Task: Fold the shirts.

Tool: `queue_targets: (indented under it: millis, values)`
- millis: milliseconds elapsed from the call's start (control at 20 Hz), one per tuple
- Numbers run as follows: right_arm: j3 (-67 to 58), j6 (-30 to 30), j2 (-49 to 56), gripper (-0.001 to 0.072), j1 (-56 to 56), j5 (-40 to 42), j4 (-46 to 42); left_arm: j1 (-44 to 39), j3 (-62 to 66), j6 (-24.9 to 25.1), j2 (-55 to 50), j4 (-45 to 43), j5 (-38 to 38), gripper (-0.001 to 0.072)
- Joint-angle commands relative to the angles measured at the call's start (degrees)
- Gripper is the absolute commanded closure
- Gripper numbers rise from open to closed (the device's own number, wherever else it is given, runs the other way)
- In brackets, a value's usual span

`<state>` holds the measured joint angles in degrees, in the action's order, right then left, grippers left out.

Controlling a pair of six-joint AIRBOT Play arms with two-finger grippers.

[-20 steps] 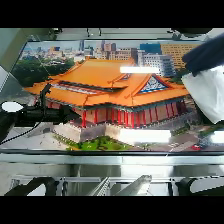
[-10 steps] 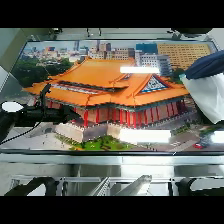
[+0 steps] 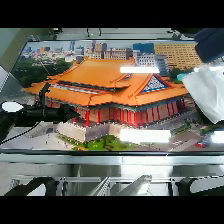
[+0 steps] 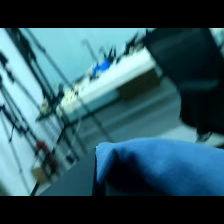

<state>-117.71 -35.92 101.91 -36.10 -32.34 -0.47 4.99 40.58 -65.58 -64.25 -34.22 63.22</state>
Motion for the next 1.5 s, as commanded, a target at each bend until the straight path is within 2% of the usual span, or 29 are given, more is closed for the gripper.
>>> queue_targets:
  millis: [0, 100, 150, 250, 300, 450, 550, 900, 1100, 1200, 1300, 1450]
  values:
    - [-0.2, 3.6, 0.4, 0.0700, -3.3, -3.4, -5.2, -0.1, 0.0, 0.1, 0.0, 1.9, -0.6, 0.0698]
    - [3.0, -12.5, 0.9, 0.0700, -5.5, -16.6, -22.8, -0.1, 0.0, 0.6, 0.0, 2.9, -0.9, 0.0698]
    - [4.9, -15.8, 1.2, 0.0701, -6.1, -24.0, -24.9, -0.1, 0.0, 0.9, 0.0, 2.8, -1.0, 0.0698]
    - [9.7, -16.3, 1.7, 0.0702, -6.2, -38.4, -22.6, -0.1, 0.0, 1.0, 0.0, 2.8, -1.9, 0.0698]
    - [12.0, -19.1, 1.7, 0.0702, -6.1, -42.6, -22.9, -0.1, 0.0, 1.0, 0.0, 3.0, -1.8, 0.0699]
    - [15.3, -27.2, 1.6, 0.0701, -7.5, -43.6, -23.1, -1.7, 0.0, -0.7, 0.0, 3.0, -0.2, 0.0698]
    - [15.3, -28.6, 1.2, 0.0701, -9.1, -44.7, -23.2, -3.2, 0.0, -0.9, 0.0, 2.9, 0.5, 0.0699]
    - [17.8, -29.7, -0.6, 0.0700, -16.7, -60.7, -23.1, -5.0, 0.0, -0.9, -3.2, 2.9, -0.7, 0.0698]
    - [31.6, -26.0, -7.5, 0.0699, -23.8, -61.7, -21.6, -5.2, 0.1, 1.5, -5.4, 3.0, 0.9, 0.0698]
    - [40.0, -21.0, -10.8, 0.0699, -26.8, -61.6, -18.6, -5.2, 0.1, 4.0, -4.5, 4.5, 0.7, 0.0699]
    - [45.5, -17.0, -11.8, 0.0698, -28.7, -61.5, -17.4, -4.7, 0.1, 5.7, -2.7, 6.0, 0.6, 0.0698]
    - [49.9, -14.3, -11.1, 0.0696, -30.0, -58.8, -17.9, -3.2, 0.2, 6.7, 0.2, 5.8, 0.9, 0.0698]
